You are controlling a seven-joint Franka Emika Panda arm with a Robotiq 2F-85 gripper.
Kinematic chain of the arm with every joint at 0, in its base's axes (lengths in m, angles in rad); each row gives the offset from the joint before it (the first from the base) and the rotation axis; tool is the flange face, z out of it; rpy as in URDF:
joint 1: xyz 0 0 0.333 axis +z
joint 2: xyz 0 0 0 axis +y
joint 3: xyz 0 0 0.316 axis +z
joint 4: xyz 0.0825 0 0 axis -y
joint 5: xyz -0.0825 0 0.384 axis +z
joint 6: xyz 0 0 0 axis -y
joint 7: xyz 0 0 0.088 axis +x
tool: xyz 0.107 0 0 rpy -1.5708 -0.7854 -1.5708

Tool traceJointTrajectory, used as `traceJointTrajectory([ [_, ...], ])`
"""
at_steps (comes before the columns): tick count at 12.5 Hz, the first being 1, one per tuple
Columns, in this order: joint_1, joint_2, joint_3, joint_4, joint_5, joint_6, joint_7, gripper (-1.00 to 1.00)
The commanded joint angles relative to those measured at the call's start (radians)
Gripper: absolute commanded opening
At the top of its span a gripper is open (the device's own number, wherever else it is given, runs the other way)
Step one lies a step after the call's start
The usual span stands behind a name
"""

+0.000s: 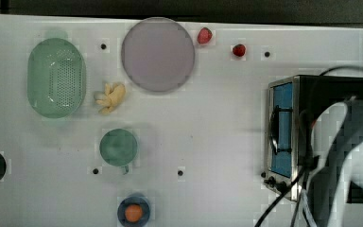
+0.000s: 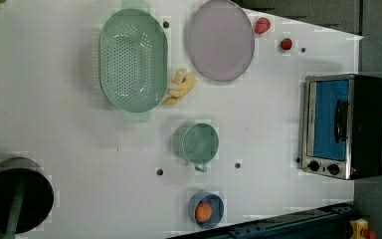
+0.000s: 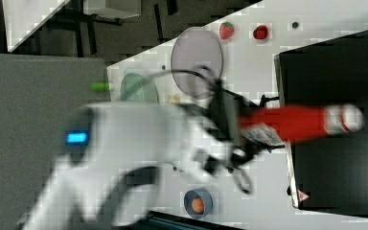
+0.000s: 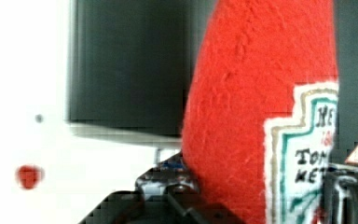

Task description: Pick Ketchup from oven and place it on table.

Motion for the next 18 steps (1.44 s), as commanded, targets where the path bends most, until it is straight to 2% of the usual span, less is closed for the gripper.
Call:
traceJointTrajectory([
  [1,0.092,-0.091,0.074,0.142,-0.009,-0.115,0.021,0.29],
  [4,0.135,-0.108,0.217,0.171,-0.008,-0.232,0.021,0.29],
  [8,0.164,-0.102,0.388,0.108,-0.008,-0.231,0.021,0.29],
  [12,0.167,-0.102,0.443,-0.082,-0.008,-0.167,0.022,0.29],
  [18,0.163,-0.07,0.419,-0.43,-0.008,0.222,0.023,0.29],
])
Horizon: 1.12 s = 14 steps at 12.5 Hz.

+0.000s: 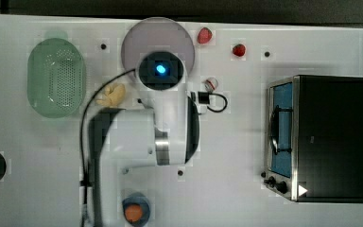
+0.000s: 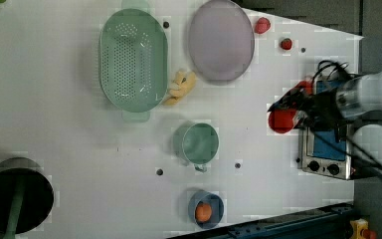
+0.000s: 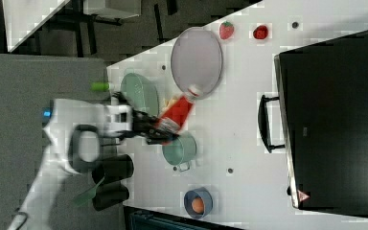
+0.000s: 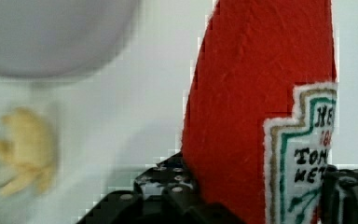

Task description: Pick Ketchup from oven and place it on table.

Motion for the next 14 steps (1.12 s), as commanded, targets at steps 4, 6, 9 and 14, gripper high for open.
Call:
traceJointTrajectory([
  [4,-0.059,0.079,-0.052,-0.155,-0.006,0.284,0.024,0.29],
  [6,-0.058,0.136,-0.052,-0.189,-0.006,0.432,0.024,0.29],
  [9,-0.055,0.19,-0.05,-0.227,-0.006,0.543,0.027,0.58],
  [14,-0.055,0.141,-0.045,-0.23,-0.006,0.533,0.028,1.0],
])
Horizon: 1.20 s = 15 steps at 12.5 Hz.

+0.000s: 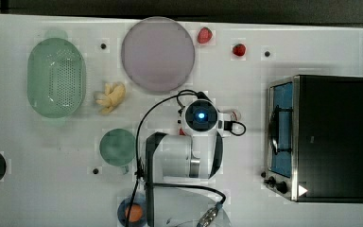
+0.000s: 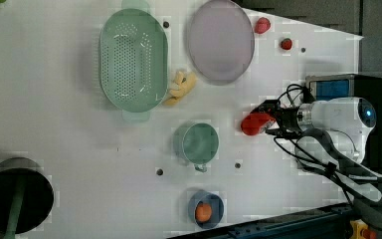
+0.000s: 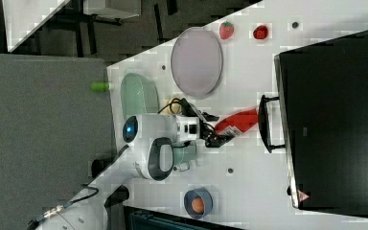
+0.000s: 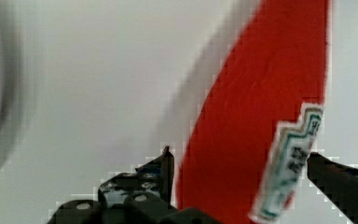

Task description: Pick Ketchup from oven and place it on table.

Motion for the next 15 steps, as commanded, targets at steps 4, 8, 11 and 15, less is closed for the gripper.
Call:
traceJointTrajectory([
  [4,0.023,-0.26,-0.002,0.065,0.01,-0.191,0.03,1.0],
  [8,0.024,-0.421,0.002,0.248,0.01,-0.53,0.03,1.0],
  [11,0.024,-0.467,0.005,0.419,0.009,-0.702,0.03,1.0],
  [15,0.025,-0.468,0.007,0.599,0.009,-0.88,0.028,1.0],
])
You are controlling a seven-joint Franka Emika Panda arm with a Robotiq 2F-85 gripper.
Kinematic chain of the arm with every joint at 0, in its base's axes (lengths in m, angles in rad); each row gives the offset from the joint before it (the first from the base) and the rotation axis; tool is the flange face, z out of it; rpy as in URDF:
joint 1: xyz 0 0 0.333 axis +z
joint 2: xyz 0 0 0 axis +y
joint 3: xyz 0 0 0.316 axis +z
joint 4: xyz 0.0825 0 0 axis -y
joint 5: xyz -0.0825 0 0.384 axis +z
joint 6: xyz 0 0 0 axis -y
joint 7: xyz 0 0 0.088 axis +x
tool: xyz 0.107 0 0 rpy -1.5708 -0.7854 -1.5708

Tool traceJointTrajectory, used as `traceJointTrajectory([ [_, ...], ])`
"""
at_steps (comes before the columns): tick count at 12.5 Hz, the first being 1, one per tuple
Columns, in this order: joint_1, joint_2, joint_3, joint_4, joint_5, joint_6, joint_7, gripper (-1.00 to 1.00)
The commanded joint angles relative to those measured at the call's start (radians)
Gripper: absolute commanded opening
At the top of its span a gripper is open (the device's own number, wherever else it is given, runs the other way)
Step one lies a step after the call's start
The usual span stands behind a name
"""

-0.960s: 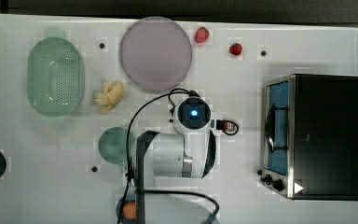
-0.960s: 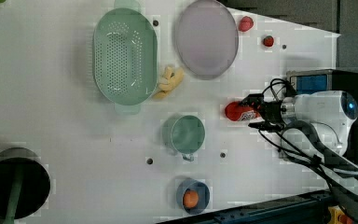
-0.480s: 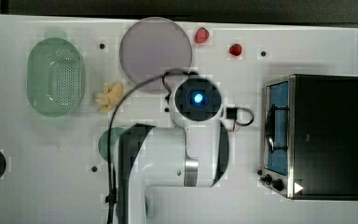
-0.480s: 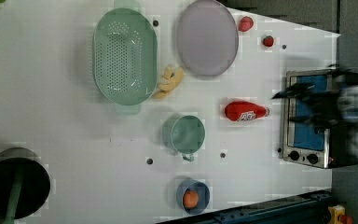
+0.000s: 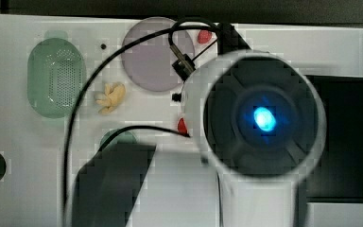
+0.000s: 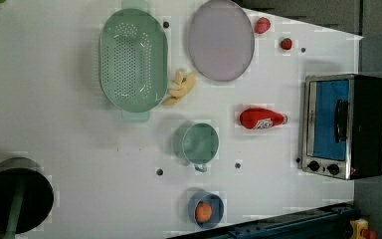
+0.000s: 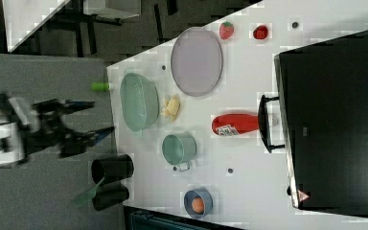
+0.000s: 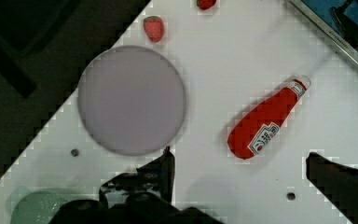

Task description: Pick Ketchup from oven and place it on table.

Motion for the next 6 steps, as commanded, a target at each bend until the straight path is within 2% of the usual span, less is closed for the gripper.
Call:
traceJointTrajectory([
  [1,0.02,0.034,-0.002,0.03,0.006,-0.07,0.028,1.0],
  [6,0.02,0.043,0.0,0.027,0.006,-0.073,0.028,1.0],
])
